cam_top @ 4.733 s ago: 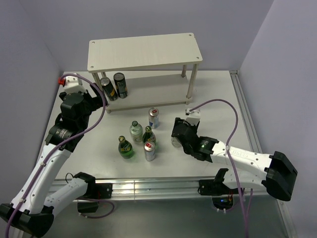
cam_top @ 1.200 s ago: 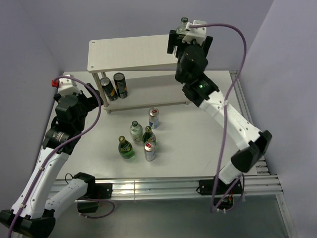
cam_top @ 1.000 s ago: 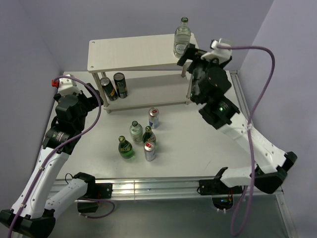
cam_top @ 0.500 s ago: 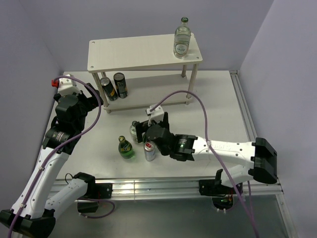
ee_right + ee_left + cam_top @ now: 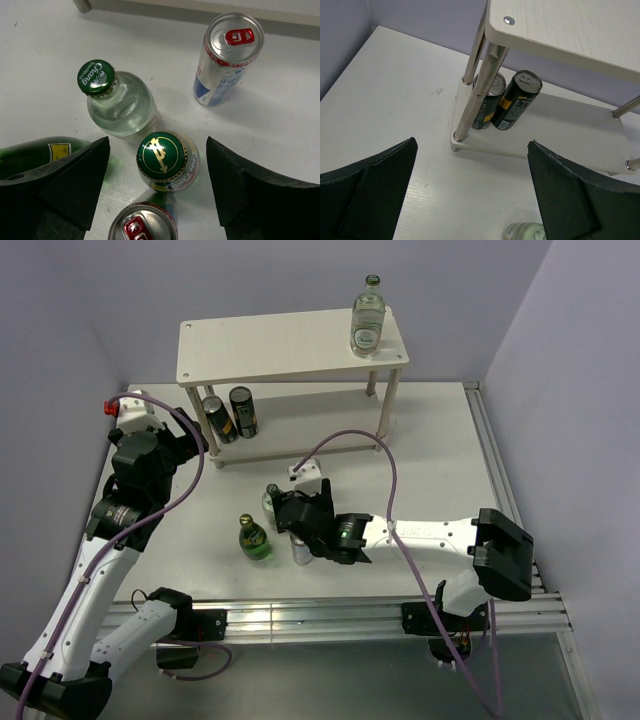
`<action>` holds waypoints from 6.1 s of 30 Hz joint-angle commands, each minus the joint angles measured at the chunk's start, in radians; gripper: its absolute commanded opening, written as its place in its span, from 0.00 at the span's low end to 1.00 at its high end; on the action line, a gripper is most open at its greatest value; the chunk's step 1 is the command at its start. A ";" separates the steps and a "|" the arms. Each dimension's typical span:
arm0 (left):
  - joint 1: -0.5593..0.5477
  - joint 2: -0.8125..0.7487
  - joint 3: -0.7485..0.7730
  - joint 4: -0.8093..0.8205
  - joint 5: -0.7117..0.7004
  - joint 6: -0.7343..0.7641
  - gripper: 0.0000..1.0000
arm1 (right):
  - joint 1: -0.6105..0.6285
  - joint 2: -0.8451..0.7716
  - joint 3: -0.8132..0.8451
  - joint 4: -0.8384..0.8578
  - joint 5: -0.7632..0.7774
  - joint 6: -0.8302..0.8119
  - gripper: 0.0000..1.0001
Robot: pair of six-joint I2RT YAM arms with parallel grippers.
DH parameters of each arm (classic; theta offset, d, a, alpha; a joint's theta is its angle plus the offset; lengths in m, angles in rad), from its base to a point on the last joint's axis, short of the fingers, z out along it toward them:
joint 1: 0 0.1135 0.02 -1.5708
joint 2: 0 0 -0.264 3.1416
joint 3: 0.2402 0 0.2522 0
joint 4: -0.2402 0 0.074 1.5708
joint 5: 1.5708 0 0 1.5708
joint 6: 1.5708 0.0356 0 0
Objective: Place and organize the beverage onto the shelf
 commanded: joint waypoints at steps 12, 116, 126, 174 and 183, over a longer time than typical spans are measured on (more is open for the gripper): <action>0.006 -0.006 -0.003 0.028 -0.008 -0.010 0.99 | -0.004 0.019 0.010 0.036 0.128 0.048 0.47; 0.053 0.024 -0.009 0.036 0.027 -0.016 0.99 | -0.510 -0.109 0.238 0.644 -0.018 -0.492 0.00; 0.053 0.038 -0.008 0.034 0.032 -0.016 0.99 | -0.571 0.039 0.114 0.955 0.017 -0.475 0.00; 0.073 0.066 -0.002 0.031 0.053 -0.015 1.00 | -0.666 0.461 0.326 1.211 0.164 -0.649 0.75; 0.076 0.063 0.003 0.028 0.072 -0.001 0.99 | -0.634 0.240 0.162 1.087 0.131 -0.546 1.00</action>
